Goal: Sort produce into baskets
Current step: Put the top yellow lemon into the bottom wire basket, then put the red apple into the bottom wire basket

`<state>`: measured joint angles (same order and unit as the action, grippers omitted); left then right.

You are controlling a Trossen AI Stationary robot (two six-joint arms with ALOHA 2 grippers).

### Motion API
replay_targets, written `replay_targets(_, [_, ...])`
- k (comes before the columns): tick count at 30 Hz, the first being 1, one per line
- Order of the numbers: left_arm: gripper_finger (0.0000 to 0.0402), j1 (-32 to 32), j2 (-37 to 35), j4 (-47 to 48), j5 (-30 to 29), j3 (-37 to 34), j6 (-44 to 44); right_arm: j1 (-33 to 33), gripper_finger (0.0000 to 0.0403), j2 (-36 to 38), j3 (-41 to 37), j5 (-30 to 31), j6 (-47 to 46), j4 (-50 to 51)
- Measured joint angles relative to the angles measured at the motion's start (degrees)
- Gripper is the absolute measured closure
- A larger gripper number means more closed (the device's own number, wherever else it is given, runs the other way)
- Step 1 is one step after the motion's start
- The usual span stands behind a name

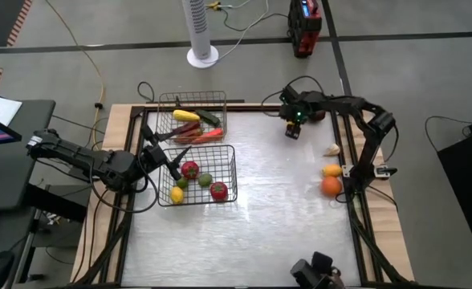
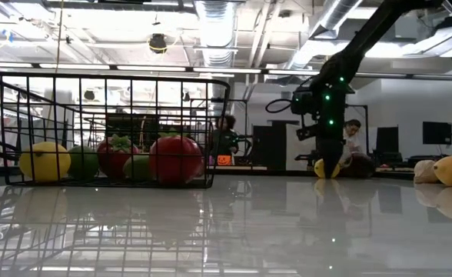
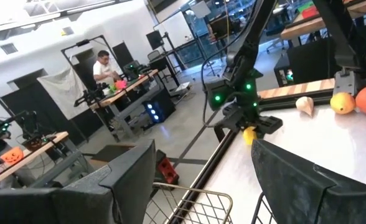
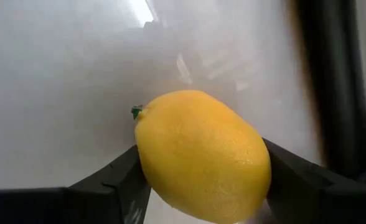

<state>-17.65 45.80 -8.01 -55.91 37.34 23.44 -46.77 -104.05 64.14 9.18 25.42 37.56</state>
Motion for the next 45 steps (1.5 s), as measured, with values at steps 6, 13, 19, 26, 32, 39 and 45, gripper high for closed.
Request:
replay_targets(6, [0.0148,0.00,0.00,0.00,-0.03,0.00,-0.02,11.27,0.0128,2.74,5.66,-2.11,-5.02,6.93])
replay_targets(13, [0.0148,0.00,0.00,0.00,-0.03,0.00,0.02,29.74,0.0112,8.47,16.27,-2.26,-7.88,5.57])
replay_targets(19, [0.0148,0.00,0.00,0.00,-0.05,0.00,1.76,42.67,0.0099,8.89,20.67,-6.05,-9.00,-6.30])
replay_targets(26, [0.0148,0.02,0.00,-0.01,-0.37,0.00,-0.46,50.34,0.0095,2.19,20.71,-6.96,-10.88,-20.70])
replay_targets(32, [0.0148,0.00,0.00,0.11,-0.38,0.00,-0.69,48.07,0.0062,-1.35,25.02,-7.15,-14.08,-16.52])
replay_targets(39, [0.0148,0.00,0.01,1.24,-0.38,0.00,-1.75,46.29,0.0009,1.15,27.88,-5.86,-14.20,-7.50])
replay_targets(45, [0.0148,0.00,0.00,1.25,-0.36,-0.02,-2.15,39.09,0.0012,9.13,24.54,10.47,-15.86,5.91])
